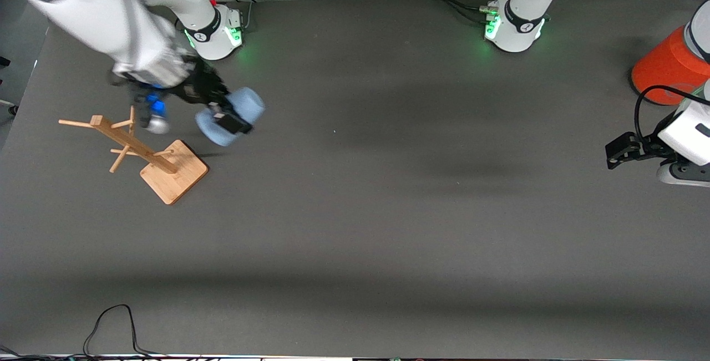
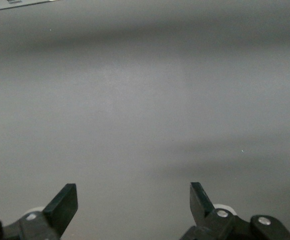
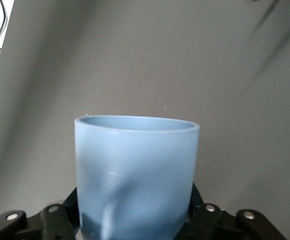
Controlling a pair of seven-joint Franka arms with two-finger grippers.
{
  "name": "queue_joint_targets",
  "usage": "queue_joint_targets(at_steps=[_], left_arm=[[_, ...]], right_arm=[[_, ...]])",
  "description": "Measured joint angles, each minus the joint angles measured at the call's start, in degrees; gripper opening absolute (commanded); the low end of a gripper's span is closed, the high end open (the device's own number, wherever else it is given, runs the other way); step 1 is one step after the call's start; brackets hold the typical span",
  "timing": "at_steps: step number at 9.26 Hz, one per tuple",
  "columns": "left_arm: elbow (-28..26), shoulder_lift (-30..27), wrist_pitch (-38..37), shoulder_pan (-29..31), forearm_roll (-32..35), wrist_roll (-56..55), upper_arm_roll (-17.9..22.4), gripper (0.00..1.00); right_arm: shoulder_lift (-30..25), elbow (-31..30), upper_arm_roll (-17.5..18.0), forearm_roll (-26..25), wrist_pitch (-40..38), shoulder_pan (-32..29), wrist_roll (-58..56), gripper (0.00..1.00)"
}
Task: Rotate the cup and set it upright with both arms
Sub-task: 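Carry the cup to mid-table and set it down on its side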
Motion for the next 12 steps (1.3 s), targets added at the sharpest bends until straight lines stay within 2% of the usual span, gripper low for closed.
queue_joint_targets(at_steps=[2, 5, 8, 10, 12], left_arm=[[-0.02, 0.05, -0.01, -0.01, 0.0, 0.0, -0.01, 1.0], [-0.02, 0.05, -0.01, -0.01, 0.0, 0.0, -0.02, 1.0], [-0.02, -0.45, -0.01, 0.0, 0.0, -0.03, 0.0, 1.0], [-0.61, -1.53, -0.01, 0.0, 0.0, -0.03, -0.01, 1.0], [-1.27, -1.99, -0.02, -0.01, 0.0, -0.03, -0.06, 1.0]], right_arm=[[9.61, 4.83, 0.32, 1.48, 4.57, 4.49, 4.83, 0.63], [17.83, 6.52, 0.88, 5.0, 10.07, 8.95, 8.22, 0.63], [24.11, 6.68, 7.23, 6.14, 19.93, 9.6, 18.07, 0.63], [30.0, 8.65, 11.02, 6.12, 23.76, 9.97, 26.45, 0.63], [33.66, 10.04, 11.61, 5.95, 23.93, 11.25, 36.51, 0.63]])
